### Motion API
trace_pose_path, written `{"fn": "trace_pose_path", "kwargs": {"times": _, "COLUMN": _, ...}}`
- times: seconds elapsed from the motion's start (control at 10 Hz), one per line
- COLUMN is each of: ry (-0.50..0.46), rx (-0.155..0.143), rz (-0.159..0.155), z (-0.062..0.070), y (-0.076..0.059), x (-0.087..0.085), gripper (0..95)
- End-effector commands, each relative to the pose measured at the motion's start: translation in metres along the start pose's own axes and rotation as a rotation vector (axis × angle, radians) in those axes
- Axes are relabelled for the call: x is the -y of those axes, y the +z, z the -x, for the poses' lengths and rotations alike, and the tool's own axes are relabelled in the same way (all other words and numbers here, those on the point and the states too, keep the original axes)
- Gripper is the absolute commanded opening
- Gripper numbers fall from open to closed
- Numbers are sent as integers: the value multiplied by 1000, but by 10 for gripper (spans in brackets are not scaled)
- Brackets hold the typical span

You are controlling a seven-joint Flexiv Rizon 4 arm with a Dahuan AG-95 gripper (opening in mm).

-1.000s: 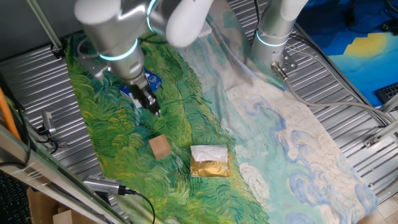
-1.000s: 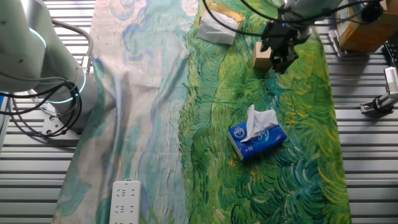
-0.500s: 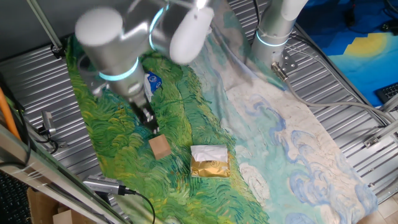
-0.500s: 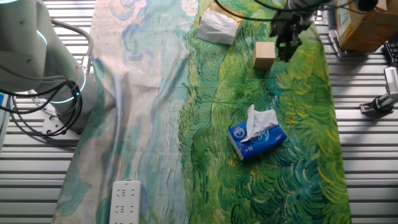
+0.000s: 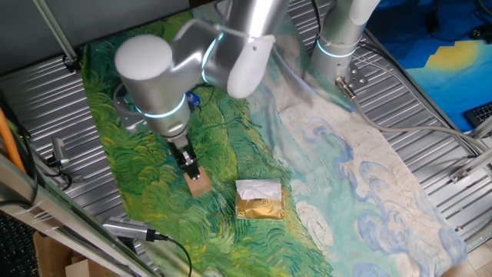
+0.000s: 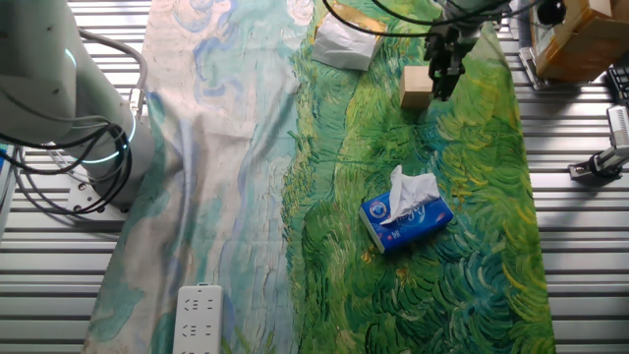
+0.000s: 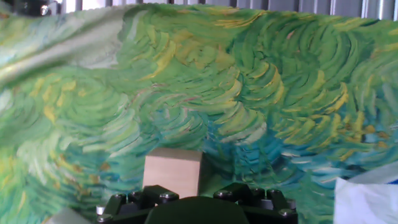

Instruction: Pick up one small block

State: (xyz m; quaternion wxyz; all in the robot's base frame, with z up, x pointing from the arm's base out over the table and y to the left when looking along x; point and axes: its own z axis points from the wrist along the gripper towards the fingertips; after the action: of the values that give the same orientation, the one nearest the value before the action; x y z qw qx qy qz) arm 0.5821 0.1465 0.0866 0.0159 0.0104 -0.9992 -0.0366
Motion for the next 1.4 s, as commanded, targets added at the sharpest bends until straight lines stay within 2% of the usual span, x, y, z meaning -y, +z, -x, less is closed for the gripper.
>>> {"fn": "trace_pose_path", "kwargs": {"times": 0.1, "ry": 57, "rx": -2, "rz": 2, "z": -1, "y": 6, "x": -11, "gripper": 760}}
{"fn": "trace_pose_path", "kwargs": {"times": 0.4, "ry": 81, "rx": -1, "rz": -2, "z": -2, "y": 16, "x": -22, "gripper": 760}}
{"fn": "trace_pose_path", "kwargs": {"times": 1.2, "ry": 47, "rx": 39, "rz": -10, "z": -8, "y": 43, "x": -23, "gripper": 760}}
{"fn": "trace_pose_path", "kwargs": {"times": 1.3, "ry": 38, "rx": 38, "rz": -23, "z": -9, "y": 43, "x": -23, "gripper": 570}}
{"fn": "trace_pose_path", "kwargs": {"times": 1.4, "ry": 40, "rx": 37, "rz": -32, "z": -9, "y": 43, "x": -22, "gripper": 0}}
